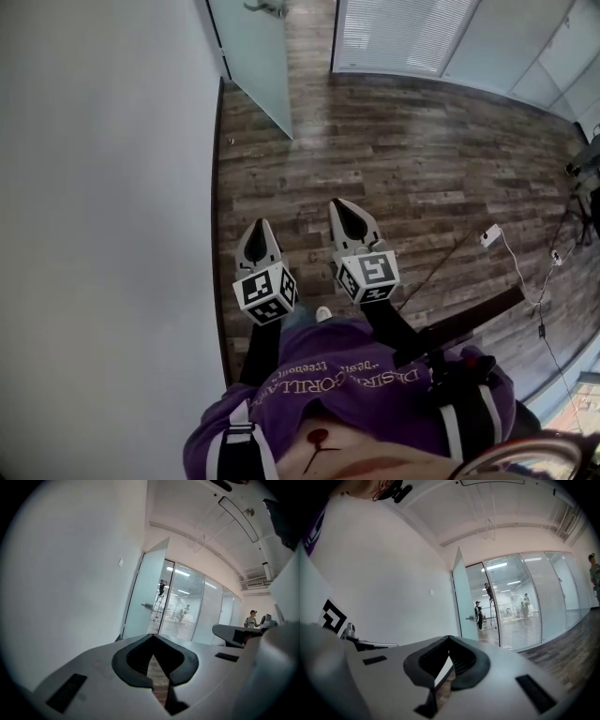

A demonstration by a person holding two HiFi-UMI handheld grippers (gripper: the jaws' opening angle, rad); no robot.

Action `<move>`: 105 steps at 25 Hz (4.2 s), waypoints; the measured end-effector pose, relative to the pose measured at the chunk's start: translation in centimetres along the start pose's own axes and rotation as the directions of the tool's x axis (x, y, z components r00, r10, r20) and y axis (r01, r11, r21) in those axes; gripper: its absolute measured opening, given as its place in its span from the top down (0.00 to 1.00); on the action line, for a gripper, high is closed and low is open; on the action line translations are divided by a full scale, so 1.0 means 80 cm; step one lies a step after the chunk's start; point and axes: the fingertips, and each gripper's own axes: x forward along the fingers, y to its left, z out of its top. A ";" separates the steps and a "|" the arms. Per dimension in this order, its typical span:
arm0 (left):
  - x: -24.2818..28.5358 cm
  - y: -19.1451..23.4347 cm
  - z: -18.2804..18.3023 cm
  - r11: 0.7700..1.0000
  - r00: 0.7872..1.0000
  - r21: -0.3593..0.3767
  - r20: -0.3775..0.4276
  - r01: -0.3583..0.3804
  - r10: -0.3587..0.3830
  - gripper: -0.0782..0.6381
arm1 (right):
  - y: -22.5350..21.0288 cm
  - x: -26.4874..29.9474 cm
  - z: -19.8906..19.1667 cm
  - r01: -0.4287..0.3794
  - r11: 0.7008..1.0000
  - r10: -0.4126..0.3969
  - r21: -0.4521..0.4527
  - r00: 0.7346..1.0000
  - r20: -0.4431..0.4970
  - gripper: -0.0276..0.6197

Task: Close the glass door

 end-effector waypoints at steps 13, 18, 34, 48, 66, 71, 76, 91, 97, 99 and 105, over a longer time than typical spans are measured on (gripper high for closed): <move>0.089 0.083 0.053 1.000 1.000 0.005 0.015 0.021 -0.021 0.89 | 0.032 0.127 0.019 0.020 1.000 -0.020 -0.012 1.000 0.023 0.96; 0.112 0.109 0.058 1.000 1.000 -0.002 0.007 0.030 -0.030 0.89 | 0.044 0.160 0.017 0.031 0.999 -0.030 -0.016 0.999 0.021 0.96; 0.187 0.111 0.049 0.999 0.999 -0.023 -0.018 0.027 -0.027 0.89 | 0.002 0.224 0.005 0.037 0.999 -0.037 -0.014 0.999 -0.011 0.96; 0.314 0.069 0.094 1.000 1.000 0.003 0.017 -0.012 0.012 0.89 | -0.092 0.332 0.046 -0.033 0.999 0.033 -0.015 0.999 0.011 0.96; 0.409 0.067 0.089 0.999 0.999 -0.003 -0.019 -0.046 0.046 0.89 | -0.148 0.416 0.032 -0.060 0.998 0.060 0.011 0.998 -0.028 0.96; 0.462 0.089 0.112 1.000 1.000 0.008 -0.018 -0.021 0.021 0.89 | -0.153 0.473 0.044 -0.040 0.999 0.040 0.010 0.999 -0.017 0.96; 0.512 0.112 0.144 1.000 1.000 0.011 -0.011 0.004 -0.004 0.89 | -0.151 0.528 0.063 -0.021 1.000 0.021 0.006 1.000 -0.003 0.96; 0.624 0.182 0.173 0.997 0.996 0.005 -0.039 0.076 -0.076 0.89 | -0.143 0.651 0.065 0.052 0.999 -0.052 -0.003 0.999 -0.005 0.96; 0.642 0.190 0.169 0.996 0.994 -0.003 -0.059 0.091 -0.091 0.89 | -0.148 0.665 0.057 0.082 0.997 -0.082 -0.004 0.996 -0.027 0.96; 0.653 0.192 0.168 0.996 0.994 -0.002 -0.064 0.094 -0.094 0.89 | -0.155 0.677 0.054 0.091 0.996 -0.091 -0.013 0.995 -0.034 0.96; 0.691 0.199 0.169 0.998 0.996 -0.010 -0.066 0.066 -0.067 0.89 | -0.169 0.716 0.055 0.060 0.998 -0.060 0.005 0.998 -0.025 0.96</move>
